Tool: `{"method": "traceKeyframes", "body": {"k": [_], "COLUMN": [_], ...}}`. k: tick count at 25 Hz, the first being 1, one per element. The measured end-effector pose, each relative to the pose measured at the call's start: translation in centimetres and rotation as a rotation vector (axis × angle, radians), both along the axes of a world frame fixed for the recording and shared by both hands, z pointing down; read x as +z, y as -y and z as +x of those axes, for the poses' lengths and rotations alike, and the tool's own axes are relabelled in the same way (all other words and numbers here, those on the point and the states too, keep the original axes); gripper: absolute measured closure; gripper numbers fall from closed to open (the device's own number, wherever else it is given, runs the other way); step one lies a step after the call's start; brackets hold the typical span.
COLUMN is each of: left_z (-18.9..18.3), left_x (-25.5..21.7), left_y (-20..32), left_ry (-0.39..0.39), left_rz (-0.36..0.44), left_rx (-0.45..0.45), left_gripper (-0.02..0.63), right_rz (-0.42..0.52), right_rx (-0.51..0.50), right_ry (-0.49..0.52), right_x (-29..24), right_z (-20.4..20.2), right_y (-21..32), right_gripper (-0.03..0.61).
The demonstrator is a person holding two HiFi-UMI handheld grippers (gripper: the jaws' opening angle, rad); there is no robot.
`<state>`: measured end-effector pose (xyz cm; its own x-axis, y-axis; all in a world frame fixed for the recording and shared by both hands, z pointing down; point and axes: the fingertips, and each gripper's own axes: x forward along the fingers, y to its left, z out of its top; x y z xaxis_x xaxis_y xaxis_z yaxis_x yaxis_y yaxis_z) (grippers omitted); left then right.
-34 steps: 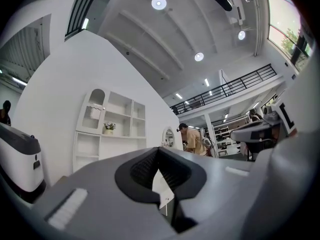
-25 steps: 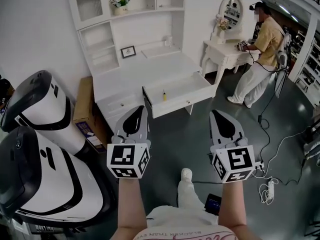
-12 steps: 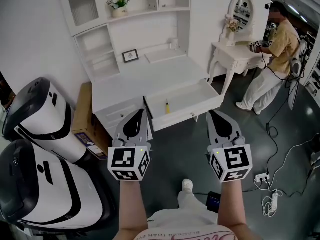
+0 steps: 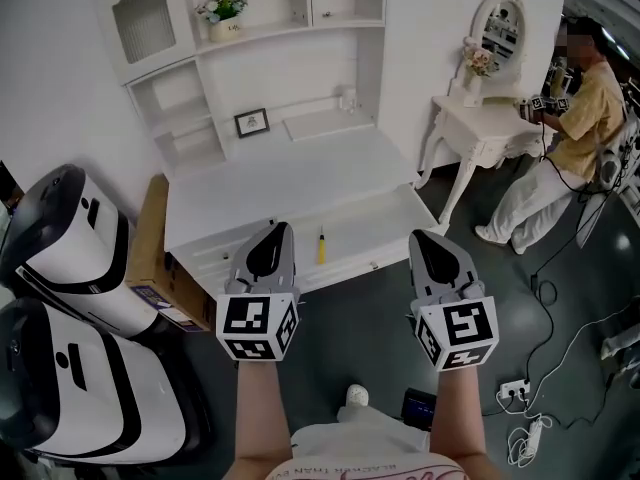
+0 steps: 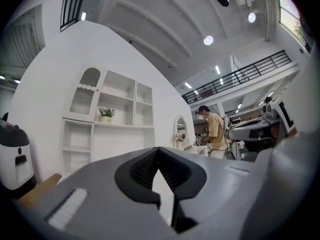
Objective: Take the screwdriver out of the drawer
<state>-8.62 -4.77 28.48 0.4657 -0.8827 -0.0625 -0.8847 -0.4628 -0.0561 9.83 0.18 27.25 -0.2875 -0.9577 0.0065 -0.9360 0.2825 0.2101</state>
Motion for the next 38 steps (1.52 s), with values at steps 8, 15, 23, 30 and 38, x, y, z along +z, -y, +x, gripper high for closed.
{"method": "traceKeyframes", "body": {"k": [8, 15, 23, 30, 38], "left_z": [2.2, 3.3, 3.2, 3.5, 3.8], "left_x": [0.0, -0.8, -2.2, -1.8, 1.3], "left_y": [6.3, 9.3, 12.6, 17.8, 24.7], "left_ry": [-0.021, 0.0, 0.033, 0.011, -0.032], "left_rz": [-0.011, 0.021, 0.059, 0.012, -0.135], "left_rx": [-0.083, -0.077, -0.055, -0.03, 0.006], "left_gripper": [0.604, 0.604, 0.604, 0.604, 0.564], "right_rz": [-0.004, 0.003, 0.037, 0.049, -0.008], "right_rx": [-0.042, -0.04, -0.003, 0.024, 0.039], "right_ry": [0.01, 0.043, 0.047, 0.028, -0.011], "right_x": [-0.1, -0.1, -1.5, -2.7, -1.3], "right_z": [3.4, 5.0, 6.1, 6.8, 6.4], "right_y": [7.0, 10.3, 13.8, 18.4, 24.5], "right_gripper": [0.572, 0.572, 0.572, 0.572, 0.572]}}
